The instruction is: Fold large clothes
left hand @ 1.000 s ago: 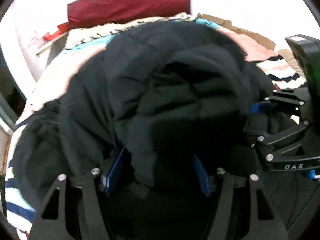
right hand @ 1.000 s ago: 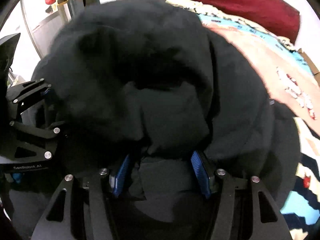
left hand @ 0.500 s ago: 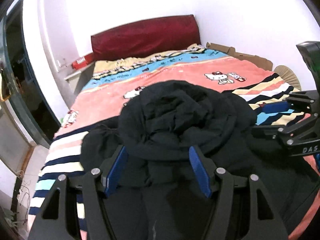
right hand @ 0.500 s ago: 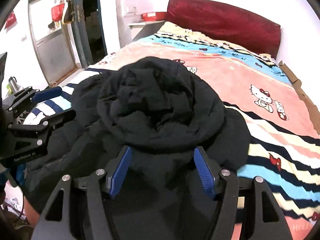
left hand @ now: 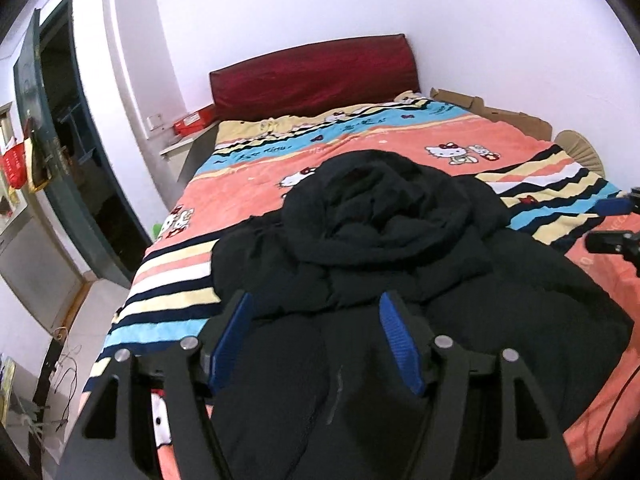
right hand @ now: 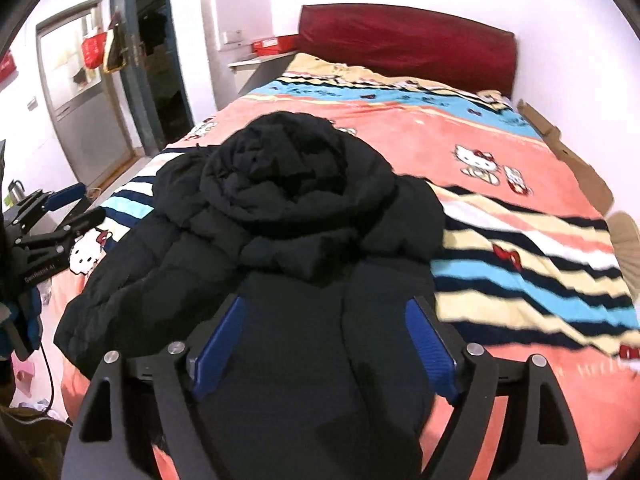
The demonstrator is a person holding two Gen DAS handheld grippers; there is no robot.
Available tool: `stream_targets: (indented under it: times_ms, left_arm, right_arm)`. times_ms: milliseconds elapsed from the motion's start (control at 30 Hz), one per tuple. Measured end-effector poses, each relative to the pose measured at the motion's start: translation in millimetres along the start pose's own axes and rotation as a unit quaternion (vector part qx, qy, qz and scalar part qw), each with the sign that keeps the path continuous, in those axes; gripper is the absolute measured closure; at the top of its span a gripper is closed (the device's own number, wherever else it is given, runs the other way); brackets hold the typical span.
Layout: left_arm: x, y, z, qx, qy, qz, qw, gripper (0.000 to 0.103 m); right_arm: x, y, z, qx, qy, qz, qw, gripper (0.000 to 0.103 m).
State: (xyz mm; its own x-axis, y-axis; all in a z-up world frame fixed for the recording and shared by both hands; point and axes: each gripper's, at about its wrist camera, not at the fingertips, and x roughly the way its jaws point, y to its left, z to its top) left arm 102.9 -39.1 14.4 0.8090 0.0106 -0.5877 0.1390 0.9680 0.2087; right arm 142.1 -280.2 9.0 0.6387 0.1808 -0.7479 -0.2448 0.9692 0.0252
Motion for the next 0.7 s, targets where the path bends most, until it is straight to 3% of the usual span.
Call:
stream_targets:
  times_ms: [400,700]
  left_arm:
    - [-10,19,-28,-0.019,0.019,0.003,0.9996,0.037]
    - [3,42,-53,-0.032,0.058,0.006,0.9978,0.036]
  right_arm:
    - [-12,-23,-55,0.039,0.032,-0.03,0.998,0.002]
    - [-3,-53,-87,0.079,0.065,-0.053,0.993,0.001]
